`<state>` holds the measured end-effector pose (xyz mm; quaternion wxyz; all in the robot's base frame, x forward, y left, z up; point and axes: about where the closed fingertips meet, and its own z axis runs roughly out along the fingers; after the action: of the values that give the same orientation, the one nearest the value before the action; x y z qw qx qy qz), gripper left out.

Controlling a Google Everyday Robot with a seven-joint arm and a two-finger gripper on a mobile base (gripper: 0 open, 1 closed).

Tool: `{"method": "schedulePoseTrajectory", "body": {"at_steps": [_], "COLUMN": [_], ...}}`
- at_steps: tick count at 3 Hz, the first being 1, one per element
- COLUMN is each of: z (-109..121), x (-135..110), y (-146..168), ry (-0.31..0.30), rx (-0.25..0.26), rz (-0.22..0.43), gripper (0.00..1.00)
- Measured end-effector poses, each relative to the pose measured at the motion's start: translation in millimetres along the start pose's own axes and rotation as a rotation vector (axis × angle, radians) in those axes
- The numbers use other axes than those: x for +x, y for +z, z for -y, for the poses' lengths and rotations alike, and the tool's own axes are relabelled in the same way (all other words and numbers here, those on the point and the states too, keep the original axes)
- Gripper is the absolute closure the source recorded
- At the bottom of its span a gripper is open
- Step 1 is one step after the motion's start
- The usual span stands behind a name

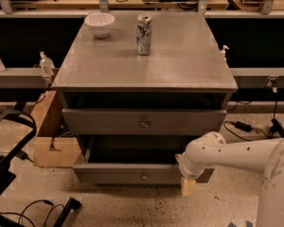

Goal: Open middle drawer

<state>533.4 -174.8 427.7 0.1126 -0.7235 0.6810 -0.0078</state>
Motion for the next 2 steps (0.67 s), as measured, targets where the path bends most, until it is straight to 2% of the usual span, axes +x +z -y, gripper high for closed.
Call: {"method": "schedulePoseTrajectory", "body": {"at_steps": [1,2], "z": [-34,-58], "x": [2,0], "y": [14,5], "ry": [0.055,0.082], "rx": [-0.066,-0.111], "rz": [0.023,0.021], "gripper": [0.37,0.61]}}
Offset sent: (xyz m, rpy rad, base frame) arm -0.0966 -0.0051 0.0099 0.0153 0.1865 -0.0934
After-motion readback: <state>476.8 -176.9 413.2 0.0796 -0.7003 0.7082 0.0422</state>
